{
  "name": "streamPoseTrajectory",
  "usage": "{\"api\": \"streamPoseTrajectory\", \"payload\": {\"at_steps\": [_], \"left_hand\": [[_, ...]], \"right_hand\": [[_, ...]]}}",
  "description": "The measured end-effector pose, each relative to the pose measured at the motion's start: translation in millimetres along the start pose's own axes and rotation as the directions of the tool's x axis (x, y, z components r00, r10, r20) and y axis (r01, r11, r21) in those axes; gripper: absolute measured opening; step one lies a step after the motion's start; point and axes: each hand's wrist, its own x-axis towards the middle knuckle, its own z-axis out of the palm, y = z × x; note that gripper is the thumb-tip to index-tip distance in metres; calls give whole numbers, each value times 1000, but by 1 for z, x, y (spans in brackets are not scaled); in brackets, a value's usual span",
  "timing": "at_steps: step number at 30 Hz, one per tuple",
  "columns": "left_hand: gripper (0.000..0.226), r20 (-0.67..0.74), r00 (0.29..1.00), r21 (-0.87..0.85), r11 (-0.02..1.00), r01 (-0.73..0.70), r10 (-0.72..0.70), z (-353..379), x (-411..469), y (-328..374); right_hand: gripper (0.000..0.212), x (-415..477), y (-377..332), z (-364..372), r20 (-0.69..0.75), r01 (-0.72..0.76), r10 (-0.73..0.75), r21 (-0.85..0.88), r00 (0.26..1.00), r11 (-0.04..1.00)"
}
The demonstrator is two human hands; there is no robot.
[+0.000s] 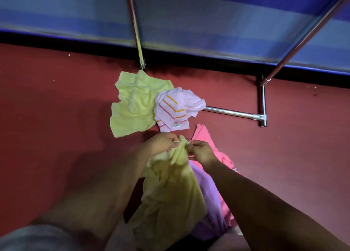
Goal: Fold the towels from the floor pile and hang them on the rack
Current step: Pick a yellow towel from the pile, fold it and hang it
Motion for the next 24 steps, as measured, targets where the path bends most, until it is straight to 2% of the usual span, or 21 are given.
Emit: {"api": "streamPoseTrajectory", "payload": {"at_steps": [3,7,13,16,18,21,24], "left_hand": [[20,-77,995,-30,997,-68,65,-22,-19,41],[21,-251,954,-41,983,-178,162,-49,-70,104],[19,-435,816,-38,897,-440,381,-71,-183,196],[16,-507,748,-130,820,-558,428,-72,-230,225],[12,-529,723,-140,795,-591,444,-68,-254,234],[16,-558,686,-92,786,-611,468,-57,-270,227],[21,-565,672,-63,787,-614,479,-51,-270,214]], "right_hand": [[28,-23,-49,-7,21,57,-57,20,998,998],[27,-76,-116,-19,-55,265,-268,-47,962,963],[25,-184,-204,-25,-149,532,-540,-94,829,842],[22,-234,-223,-24,-102,652,-664,-131,741,747],[16,-259,-225,-23,-49,699,-703,-79,709,711],[11,-272,-215,-23,77,700,-701,37,709,713],[24,-271,-208,-22,151,678,-667,-24,729,735]]}}
